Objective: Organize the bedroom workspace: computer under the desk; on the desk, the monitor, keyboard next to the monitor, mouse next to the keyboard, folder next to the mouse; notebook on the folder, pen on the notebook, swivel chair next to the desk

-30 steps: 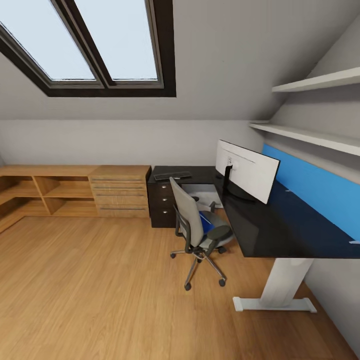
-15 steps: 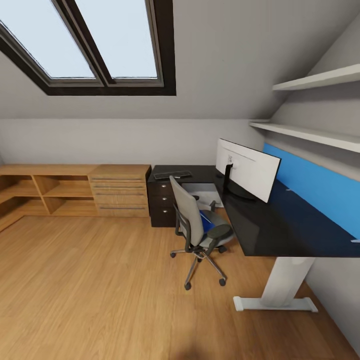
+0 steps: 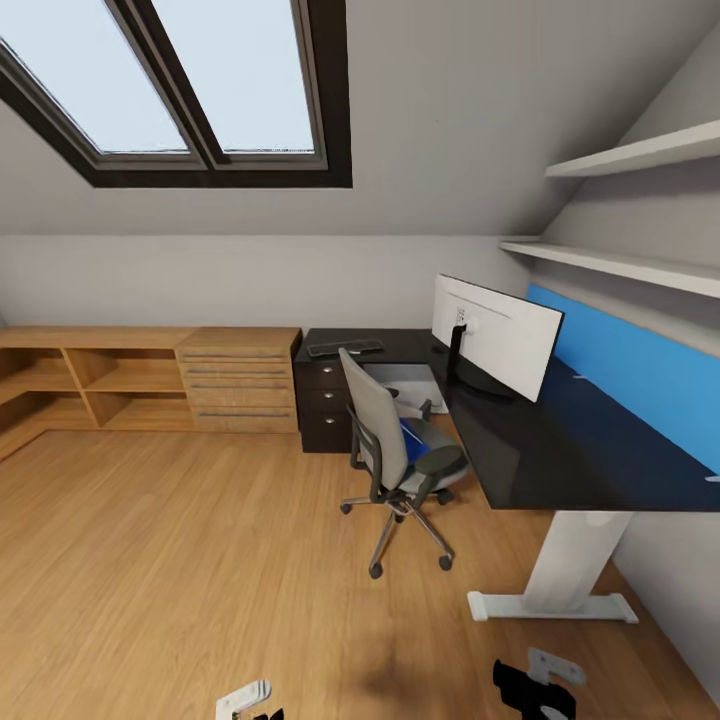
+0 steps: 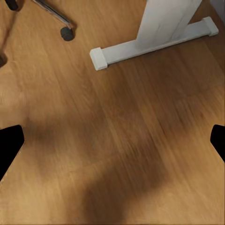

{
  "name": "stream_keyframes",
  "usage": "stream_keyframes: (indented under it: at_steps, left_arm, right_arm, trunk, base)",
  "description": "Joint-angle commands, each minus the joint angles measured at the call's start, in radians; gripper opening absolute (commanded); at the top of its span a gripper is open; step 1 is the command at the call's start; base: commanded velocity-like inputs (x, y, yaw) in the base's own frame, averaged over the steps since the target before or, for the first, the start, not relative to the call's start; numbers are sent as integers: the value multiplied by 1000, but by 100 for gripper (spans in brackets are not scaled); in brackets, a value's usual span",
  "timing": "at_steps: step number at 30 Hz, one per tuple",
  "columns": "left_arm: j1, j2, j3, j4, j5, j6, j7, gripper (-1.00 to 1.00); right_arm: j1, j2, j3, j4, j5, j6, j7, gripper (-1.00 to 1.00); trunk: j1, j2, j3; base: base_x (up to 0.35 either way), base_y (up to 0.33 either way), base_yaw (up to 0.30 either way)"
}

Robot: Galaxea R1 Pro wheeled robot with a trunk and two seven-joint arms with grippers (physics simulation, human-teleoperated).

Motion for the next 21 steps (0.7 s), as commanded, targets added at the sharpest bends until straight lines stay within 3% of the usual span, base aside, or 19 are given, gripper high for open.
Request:
stream_keyframes:
  at_steps: [1, 4, 10, 18, 21]
  left_arm:
    - [-1, 3, 3, -7, 8, 8, -1, 100]
    - [-4, 28, 3, -23, 9, 10, -10, 100]
    - [-6, 37, -1, -25, 6, 5, -36, 100]
    - [-6, 38, 0, 43, -5, -31, -37, 100]
    - [-6, 38, 2, 67, -3, -66, -38, 100]
  right_arm:
    - [-1, 2, -4, -2, -1, -6, 0, 100]
    - [-3, 9, -4, -7, -1, -44, 1, 100]
    - [-4, 17, -3, 7, 3, -210, 1, 100]
    - [-4, 19, 1, 189, 5, -475, 2, 100]
    - [-4, 27, 4, 228, 10, -520, 2, 100]
  trunk:
    - [4, -8, -5]
    - [16, -29, -14]
    - [39, -71, -33]
    - [69, -127, -58]
    - [81, -148, -67]
  base:
    - [0, 0, 0]
    - [0, 0, 0]
    - [0, 0, 0]
    - [0, 0, 0]
    - [0, 0, 0]
